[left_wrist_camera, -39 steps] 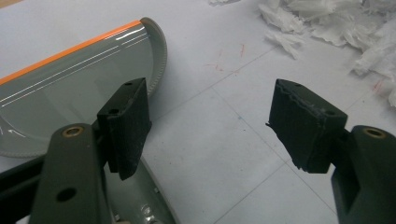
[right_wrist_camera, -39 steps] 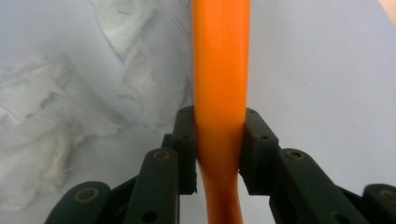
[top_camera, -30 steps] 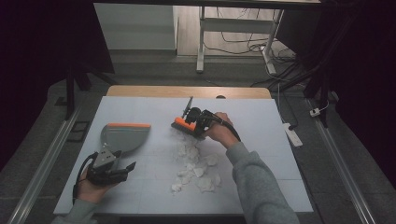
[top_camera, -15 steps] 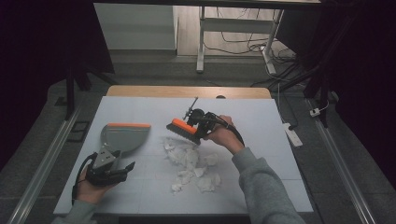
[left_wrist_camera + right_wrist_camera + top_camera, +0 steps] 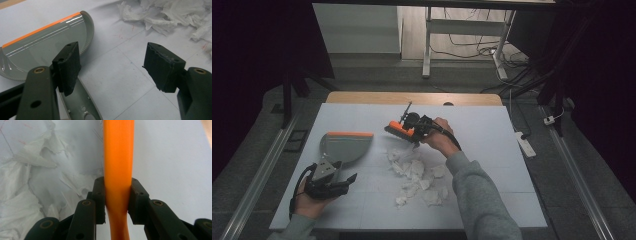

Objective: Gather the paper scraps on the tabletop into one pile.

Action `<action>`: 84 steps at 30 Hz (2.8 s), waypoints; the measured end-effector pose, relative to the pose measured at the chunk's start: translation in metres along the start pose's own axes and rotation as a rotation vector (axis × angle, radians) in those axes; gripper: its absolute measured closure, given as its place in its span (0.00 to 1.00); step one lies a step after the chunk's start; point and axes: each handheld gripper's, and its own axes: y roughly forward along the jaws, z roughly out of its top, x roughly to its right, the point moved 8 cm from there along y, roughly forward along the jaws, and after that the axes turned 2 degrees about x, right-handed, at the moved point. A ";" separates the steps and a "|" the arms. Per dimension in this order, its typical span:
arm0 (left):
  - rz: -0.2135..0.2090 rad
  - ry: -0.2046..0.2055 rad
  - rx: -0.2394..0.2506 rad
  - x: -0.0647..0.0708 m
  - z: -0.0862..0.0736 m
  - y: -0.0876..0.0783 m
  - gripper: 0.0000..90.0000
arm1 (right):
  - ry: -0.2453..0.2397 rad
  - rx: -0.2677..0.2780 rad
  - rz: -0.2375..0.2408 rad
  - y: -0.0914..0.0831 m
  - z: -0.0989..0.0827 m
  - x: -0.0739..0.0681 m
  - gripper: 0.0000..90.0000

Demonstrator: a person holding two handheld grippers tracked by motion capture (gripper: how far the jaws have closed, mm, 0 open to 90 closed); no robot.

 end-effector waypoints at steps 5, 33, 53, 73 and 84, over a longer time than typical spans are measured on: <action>-0.003 -0.001 -0.001 -0.001 -0.001 0.000 0.34 | -0.084 -0.029 0.034 0.003 0.008 -0.016 0.79; 0.011 -0.008 -0.003 -0.003 -0.001 -0.001 0.34 | -0.065 0.135 0.062 -0.081 -0.040 -0.034 0.78; 0.026 -0.020 0.002 -0.009 -0.001 -0.003 0.34 | 0.044 0.221 0.147 -0.098 -0.022 -0.067 0.78; 0.035 -0.021 0.004 -0.012 -0.003 -0.006 0.34 | 0.212 0.165 0.347 -0.022 0.023 -0.111 0.78; 0.031 -0.015 -0.007 -0.011 -0.004 -0.003 0.34 | 0.342 0.111 0.249 -0.037 -0.029 -0.068 0.78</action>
